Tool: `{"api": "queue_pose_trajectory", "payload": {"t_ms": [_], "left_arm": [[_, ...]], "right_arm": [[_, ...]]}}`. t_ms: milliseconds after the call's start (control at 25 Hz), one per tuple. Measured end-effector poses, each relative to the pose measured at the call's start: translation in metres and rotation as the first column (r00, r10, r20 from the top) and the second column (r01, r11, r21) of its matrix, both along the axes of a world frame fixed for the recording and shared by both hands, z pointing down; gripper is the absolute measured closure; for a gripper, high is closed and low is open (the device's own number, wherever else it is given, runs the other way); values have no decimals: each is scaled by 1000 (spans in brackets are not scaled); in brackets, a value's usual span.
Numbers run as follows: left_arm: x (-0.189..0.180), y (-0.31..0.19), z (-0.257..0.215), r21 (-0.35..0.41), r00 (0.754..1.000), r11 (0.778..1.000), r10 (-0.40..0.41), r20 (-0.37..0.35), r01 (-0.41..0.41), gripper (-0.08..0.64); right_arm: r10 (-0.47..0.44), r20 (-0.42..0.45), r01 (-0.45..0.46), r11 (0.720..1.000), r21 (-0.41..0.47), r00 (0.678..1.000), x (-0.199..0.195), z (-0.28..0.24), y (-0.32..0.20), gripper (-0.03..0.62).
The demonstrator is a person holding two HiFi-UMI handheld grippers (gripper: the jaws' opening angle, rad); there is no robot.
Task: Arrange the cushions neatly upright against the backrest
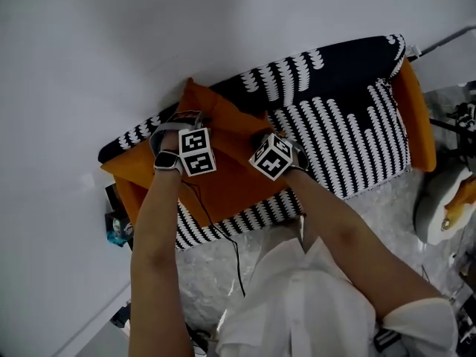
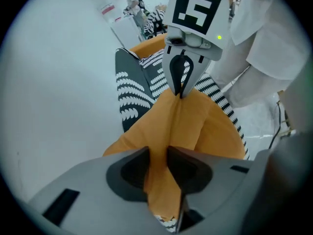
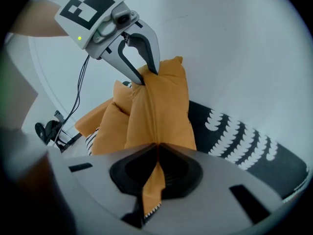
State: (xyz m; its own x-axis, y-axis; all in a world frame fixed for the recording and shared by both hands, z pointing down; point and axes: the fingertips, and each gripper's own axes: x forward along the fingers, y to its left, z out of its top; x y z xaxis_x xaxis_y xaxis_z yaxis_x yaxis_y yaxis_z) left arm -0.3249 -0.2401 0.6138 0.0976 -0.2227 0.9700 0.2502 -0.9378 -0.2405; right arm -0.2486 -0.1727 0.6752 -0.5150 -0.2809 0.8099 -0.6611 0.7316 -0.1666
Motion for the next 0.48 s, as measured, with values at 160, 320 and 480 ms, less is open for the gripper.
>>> {"api": "queue_pose_trajectory", "payload": {"t_ms": [160, 320, 480], "left_arm": [[0, 16, -15, 17, 985, 990, -140, -96, 142, 438], [22, 42, -28, 2, 941, 966, -253, -224, 260, 448], [59, 72, -43, 8, 896, 945, -306, -323, 326, 461]], "right_arm": [[-117, -94, 125, 989, 83, 989, 17, -24, 0, 566], [-200, -234, 235, 963, 132, 952, 49, -41, 9, 566], [-241, -334, 305, 940, 151, 911, 91, -56, 24, 566]]}}
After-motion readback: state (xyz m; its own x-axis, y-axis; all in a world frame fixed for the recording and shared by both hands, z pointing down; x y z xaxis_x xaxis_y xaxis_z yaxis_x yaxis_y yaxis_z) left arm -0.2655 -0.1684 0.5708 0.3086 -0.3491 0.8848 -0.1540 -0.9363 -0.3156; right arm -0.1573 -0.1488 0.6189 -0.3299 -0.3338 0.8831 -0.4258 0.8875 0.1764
